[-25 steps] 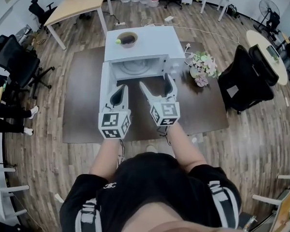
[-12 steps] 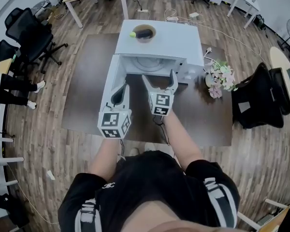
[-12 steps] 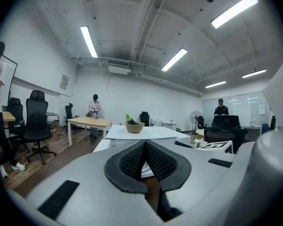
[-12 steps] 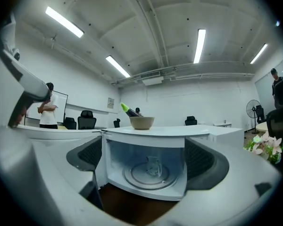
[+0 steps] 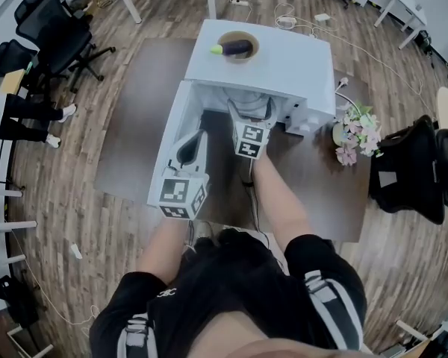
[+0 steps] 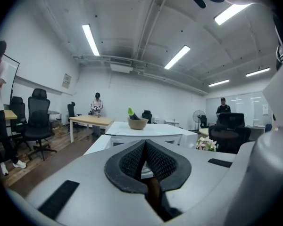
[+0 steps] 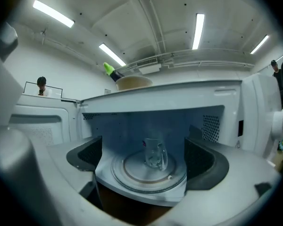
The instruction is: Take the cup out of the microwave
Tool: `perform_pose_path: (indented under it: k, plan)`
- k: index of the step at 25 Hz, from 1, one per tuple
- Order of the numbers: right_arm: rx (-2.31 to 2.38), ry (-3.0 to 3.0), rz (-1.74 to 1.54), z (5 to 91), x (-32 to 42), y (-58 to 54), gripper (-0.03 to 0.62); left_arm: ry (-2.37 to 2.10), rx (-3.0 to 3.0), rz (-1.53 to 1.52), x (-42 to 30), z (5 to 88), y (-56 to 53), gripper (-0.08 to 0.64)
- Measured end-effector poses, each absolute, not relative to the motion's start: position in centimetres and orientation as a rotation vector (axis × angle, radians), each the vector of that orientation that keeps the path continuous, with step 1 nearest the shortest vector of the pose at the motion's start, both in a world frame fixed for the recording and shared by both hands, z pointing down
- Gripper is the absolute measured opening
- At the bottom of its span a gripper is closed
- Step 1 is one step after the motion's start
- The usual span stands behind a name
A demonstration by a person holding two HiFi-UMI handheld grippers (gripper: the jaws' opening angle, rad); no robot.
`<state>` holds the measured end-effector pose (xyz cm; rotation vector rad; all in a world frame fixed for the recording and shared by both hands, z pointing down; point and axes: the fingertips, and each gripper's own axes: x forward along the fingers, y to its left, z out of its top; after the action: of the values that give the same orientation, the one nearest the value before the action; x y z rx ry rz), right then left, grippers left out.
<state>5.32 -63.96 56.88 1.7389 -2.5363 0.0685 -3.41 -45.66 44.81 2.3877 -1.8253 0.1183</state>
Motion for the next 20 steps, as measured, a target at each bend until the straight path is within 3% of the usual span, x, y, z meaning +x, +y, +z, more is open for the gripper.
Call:
perform_pose_path:
  k: [20]
  plan:
    - [1.753,-2.409,0.218,62.6,4.4,-75.2,0.519,-1.826,2.358,0.192,-3.8,47.9,-47.0,0.003]
